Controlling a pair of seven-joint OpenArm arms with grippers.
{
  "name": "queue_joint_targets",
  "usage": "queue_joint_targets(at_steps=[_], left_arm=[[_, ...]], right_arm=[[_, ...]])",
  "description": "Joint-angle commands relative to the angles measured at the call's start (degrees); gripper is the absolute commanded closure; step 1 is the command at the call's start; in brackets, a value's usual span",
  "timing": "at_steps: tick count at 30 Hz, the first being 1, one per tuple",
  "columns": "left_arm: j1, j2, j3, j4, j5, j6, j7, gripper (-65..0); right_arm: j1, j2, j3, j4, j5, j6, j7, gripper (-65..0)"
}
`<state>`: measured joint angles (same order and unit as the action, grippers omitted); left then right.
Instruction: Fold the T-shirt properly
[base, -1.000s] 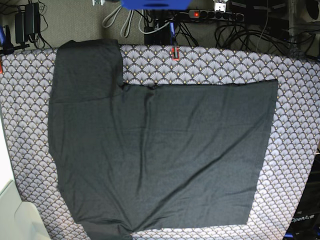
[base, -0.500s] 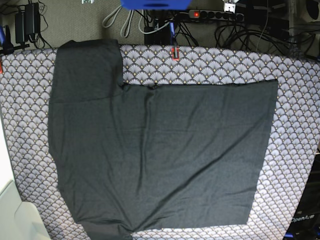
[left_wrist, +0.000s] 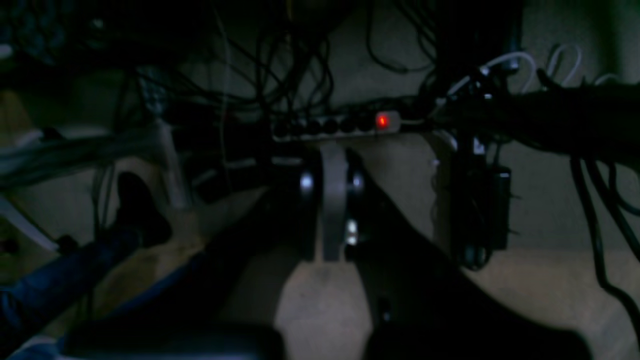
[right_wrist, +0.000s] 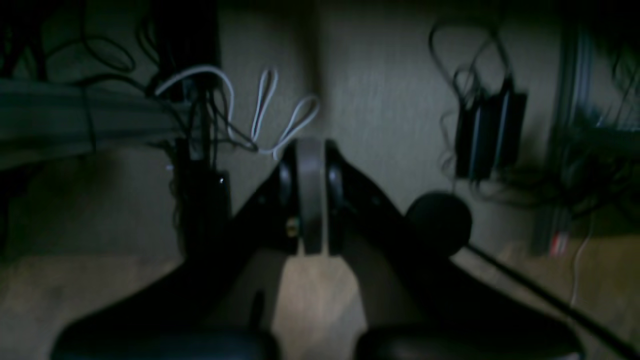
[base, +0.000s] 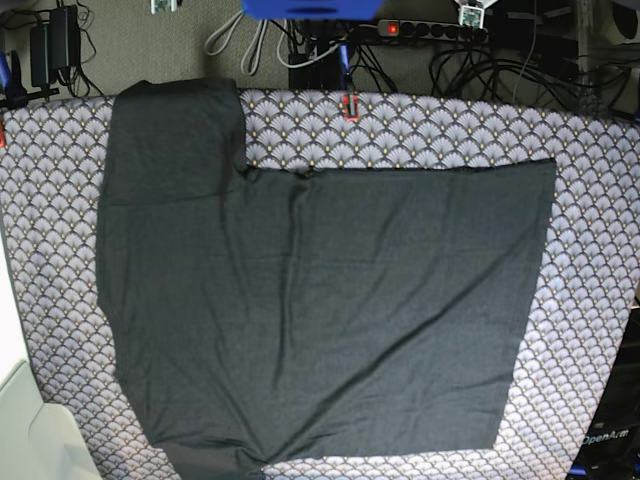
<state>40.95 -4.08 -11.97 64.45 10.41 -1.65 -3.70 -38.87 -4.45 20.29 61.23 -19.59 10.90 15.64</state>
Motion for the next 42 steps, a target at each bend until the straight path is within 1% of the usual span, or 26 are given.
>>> queue_joint_targets(at_steps=[1, 4, 7, 13, 27, 29, 34, 37, 39, 42], left_arm=[[1.2, -0.1, 0.1, 1.0, 0.0, 0.0, -0.5, -0.3], [1.4, 0.0, 0.1, 1.7, 0.0, 0.0, -0.5, -0.3], [1.4, 0.0, 0.1, 1.6, 0.0, 0.0, -0.4, -0.3], [1.3, 0.0, 0.1, 1.6, 0.0, 0.0, -0.4, -0.3], [1.4, 0.0, 0.1, 2.7, 0.0, 0.0, -0.5, -0.3], [2.3, 0.2, 0.1, 4.8, 0.0, 0.0, -0.6, -0.3], [5.5, 0.5, 0.1, 14.4, 0.0, 0.0, -0.4, -0.3], [7.4, 0.5, 0.1, 20.3, 0.0, 0.0, -0.4, -0.3], [8.4, 0.5, 0.1, 23.9, 0.0, 0.0, -0.4, -0.3], [9.6, 0.5, 0.1, 29.1, 0.0, 0.0, -0.4, -0.4]], right_arm=[[-1.3, 0.1, 0.0, 1.1, 0.2, 0.3, 0.6, 0.0], [-1.9, -0.1, -0.2, 3.8, 0.2, 0.2, 0.6, 0.0], [-3.0, -1.0, 0.1, 7.3, 0.2, 0.2, 0.6, 0.0], [-6.1, -2.1, 0.2, 17.1, 0.2, 0.1, 0.5, 0.0], [-14.7, -2.4, -0.1, 35.2, 0.3, 0.3, 0.5, 0.0], [-15.5, -2.4, -0.1, 37.5, 1.7, 0.4, 0.5, 0.0], [-16.5, -1.9, 0.1, 41.5, 8.8, 0.6, 0.4, 0.0], [-16.6, -1.0, 0.1, 43.9, 11.0, 0.6, 0.2, 0.0], [-16.6, -1.0, -0.1, 46.1, 12.2, 0.6, -1.5, 0.0], [-16.2, -0.8, -0.2, 50.5, 15.8, 0.6, -6.0, 0.0]])
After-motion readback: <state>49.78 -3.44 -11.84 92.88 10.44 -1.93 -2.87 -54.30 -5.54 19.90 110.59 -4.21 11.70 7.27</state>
